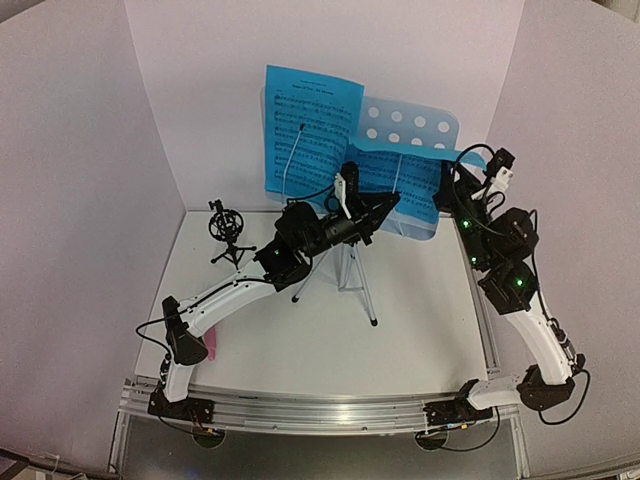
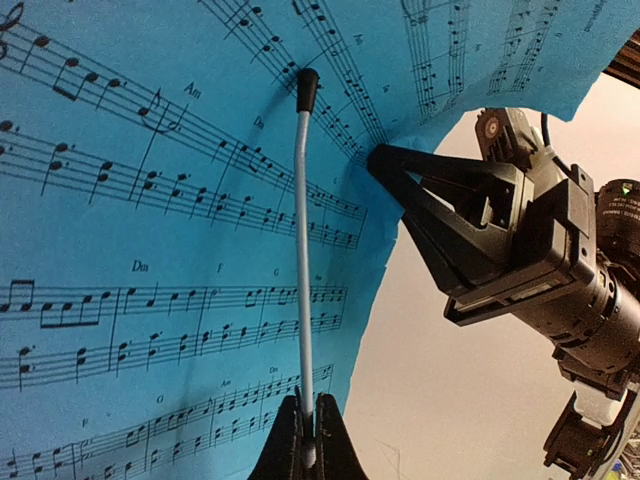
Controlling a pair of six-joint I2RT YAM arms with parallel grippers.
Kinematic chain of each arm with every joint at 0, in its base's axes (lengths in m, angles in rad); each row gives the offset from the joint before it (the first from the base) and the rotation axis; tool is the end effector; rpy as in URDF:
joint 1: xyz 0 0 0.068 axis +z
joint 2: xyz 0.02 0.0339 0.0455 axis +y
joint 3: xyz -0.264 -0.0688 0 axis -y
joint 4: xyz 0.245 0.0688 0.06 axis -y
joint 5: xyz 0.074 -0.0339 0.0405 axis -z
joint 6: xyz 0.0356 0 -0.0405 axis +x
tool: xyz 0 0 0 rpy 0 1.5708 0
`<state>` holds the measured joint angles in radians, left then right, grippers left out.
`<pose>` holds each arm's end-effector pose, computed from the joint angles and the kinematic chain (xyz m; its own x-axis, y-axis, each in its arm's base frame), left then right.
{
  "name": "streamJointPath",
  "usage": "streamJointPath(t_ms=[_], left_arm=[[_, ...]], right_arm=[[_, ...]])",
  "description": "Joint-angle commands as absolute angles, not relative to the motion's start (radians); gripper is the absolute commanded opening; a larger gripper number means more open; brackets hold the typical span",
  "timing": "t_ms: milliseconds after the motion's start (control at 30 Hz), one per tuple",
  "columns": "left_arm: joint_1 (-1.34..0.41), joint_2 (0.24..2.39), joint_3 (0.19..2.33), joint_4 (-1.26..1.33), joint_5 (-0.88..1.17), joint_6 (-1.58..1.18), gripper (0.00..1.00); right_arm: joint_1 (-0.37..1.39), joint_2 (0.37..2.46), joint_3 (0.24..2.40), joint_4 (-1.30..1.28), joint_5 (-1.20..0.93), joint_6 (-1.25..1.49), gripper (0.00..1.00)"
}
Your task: Set up the instrument practice props
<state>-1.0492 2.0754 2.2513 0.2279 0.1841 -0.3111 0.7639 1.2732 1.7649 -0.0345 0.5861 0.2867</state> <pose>0.2328 -0.4182 0.4894 -0.1002 -0.4296 -0.8975 0.9512 0.2231 -0.2130 0.1748 0.1402 0.5802 0.2441 0.5601 -0.7916 -0.2991 0.8200 0.4879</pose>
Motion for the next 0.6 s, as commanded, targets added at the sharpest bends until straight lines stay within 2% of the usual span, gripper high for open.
streamJointPath(t_ms=[0, 333, 567], left_arm=[[-1.051, 2.064, 2.273, 0.262, 0.196, -0.290, 0.00], [-1.051, 2.066, 2.270, 0.267, 0.210, -0.288, 0.00], [-1.051, 2.072, 2.272, 0.267, 0.213, -0.285, 0.00]], right_arm=[[0.764, 1.257, 1.780, -0.104, 0.626, 0.301, 0.00], [0.764, 1.214, 1.880, -0.317, 0.653, 0.220, 0.00], [0.764, 1.303, 2.047, -0.490, 0.621, 0.162, 0.00]])
